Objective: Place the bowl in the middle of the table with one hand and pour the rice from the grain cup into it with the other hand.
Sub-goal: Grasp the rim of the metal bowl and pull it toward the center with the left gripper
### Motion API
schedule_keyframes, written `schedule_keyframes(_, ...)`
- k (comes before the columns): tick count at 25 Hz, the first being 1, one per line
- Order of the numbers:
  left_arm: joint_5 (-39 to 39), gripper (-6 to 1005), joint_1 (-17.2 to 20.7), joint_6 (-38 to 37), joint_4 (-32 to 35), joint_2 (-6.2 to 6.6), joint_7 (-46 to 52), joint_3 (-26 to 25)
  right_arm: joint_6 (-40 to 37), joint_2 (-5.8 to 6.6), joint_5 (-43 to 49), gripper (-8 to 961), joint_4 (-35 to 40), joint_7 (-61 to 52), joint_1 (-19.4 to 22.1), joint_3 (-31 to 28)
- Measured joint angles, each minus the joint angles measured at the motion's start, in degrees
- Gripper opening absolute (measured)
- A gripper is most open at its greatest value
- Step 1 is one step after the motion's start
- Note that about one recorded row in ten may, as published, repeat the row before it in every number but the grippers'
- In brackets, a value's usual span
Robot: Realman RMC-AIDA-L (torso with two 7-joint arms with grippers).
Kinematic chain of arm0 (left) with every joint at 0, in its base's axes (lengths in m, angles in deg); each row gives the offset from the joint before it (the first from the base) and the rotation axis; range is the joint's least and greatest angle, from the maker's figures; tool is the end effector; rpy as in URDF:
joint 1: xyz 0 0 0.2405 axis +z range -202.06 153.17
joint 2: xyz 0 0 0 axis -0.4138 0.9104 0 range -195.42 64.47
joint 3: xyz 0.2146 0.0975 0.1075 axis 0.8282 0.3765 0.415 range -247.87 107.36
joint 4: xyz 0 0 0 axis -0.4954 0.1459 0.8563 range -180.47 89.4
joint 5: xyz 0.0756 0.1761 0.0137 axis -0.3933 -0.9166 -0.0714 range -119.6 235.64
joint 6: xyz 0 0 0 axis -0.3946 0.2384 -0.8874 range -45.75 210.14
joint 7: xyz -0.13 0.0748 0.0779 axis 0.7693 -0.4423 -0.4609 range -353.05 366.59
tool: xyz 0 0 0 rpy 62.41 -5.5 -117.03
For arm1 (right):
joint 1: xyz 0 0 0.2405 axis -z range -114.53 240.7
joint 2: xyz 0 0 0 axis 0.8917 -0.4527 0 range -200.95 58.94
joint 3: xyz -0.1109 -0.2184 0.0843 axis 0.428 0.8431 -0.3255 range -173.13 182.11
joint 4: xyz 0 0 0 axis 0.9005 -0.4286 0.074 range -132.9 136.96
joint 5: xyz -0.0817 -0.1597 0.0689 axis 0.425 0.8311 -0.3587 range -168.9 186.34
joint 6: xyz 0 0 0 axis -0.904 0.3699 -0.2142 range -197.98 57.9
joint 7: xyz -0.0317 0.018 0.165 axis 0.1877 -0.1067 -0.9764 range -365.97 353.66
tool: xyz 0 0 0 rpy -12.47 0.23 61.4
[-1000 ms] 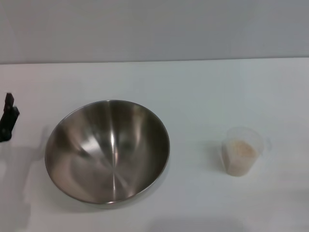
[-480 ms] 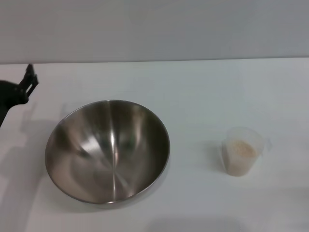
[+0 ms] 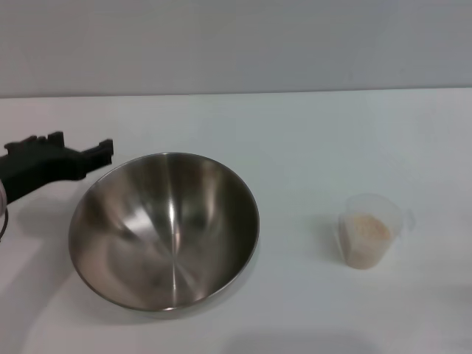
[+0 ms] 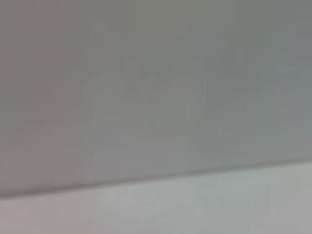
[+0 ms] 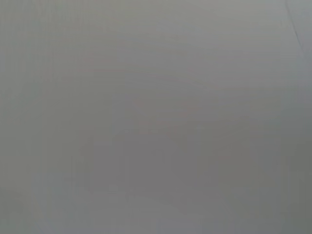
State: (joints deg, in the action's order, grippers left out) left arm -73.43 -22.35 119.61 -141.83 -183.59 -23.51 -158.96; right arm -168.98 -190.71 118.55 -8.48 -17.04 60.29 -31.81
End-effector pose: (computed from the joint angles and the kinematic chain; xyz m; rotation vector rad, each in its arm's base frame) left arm -0.2286 0.3218 0.0290 -1.9972 -0.9139 -0.3741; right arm 0.3604 0.1952 0.0571 -1.1407 0.4546 0.8131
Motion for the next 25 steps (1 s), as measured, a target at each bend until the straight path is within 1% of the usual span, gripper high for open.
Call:
schedule_keyframes(1,-0.1,829,0.9,0.6,-0.6,-0.06,-0.4,0.0,0.0,0.00,0.0,766,0.0,0.0,0.1,0.0)
schedule_keyframes(8,-0.4,829,3.4,1.0,-1.7,-0.14,-3.2,1.1,0.1,0.00,0.0,766,0.0,0.0,0.2,0.1)
schedule_keyframes(25,-0.5,830,4.0,1.6,-0.1,-0.09,-5.2,2.2,0.9,0.00,0.0,765,0.1,0.0,0.4,0.1)
